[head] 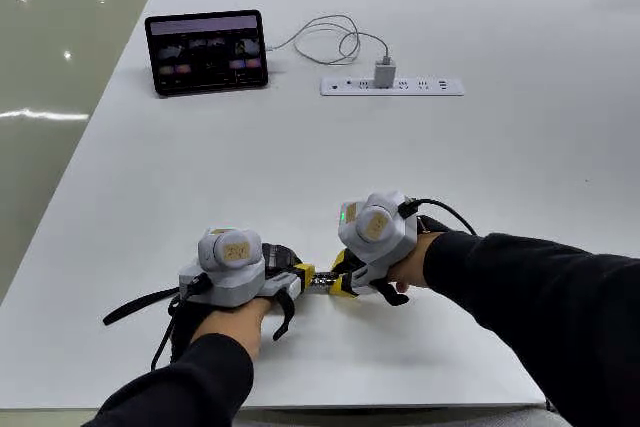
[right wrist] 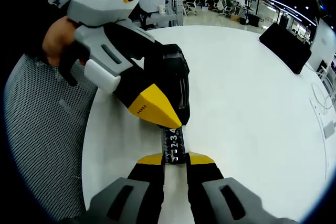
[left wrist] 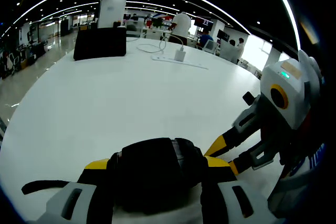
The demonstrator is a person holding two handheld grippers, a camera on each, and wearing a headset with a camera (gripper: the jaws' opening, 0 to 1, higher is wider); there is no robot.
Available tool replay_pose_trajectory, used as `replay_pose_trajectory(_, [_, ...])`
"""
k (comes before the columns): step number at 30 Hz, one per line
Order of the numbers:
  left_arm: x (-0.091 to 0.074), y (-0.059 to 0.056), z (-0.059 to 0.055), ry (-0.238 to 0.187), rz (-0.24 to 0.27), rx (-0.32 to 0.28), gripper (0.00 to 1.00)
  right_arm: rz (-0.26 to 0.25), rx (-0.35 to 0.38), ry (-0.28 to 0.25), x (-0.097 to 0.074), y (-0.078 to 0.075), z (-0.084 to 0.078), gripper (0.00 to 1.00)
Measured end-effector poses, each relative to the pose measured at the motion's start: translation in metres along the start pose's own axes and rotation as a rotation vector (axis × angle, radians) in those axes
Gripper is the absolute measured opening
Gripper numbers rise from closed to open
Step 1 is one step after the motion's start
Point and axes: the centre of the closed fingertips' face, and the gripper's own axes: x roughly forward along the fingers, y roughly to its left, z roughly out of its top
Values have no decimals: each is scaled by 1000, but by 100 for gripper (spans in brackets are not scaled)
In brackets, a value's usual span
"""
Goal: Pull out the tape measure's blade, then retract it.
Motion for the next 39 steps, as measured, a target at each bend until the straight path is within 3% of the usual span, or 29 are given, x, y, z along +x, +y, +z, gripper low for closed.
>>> replay_pose_trajectory(13, [-1,0,0,-2,-2,-2,63,-1,9,-30,4,2,7,11])
replay_pose_trajectory(25, [-1,-1,-1,2,-4,-11,63,13,-38,-47,12,3,15,11])
replay_pose_trajectory(39, [-1,0,0,-1,-5,-19,63,29,-24,-68,17,4,23,11])
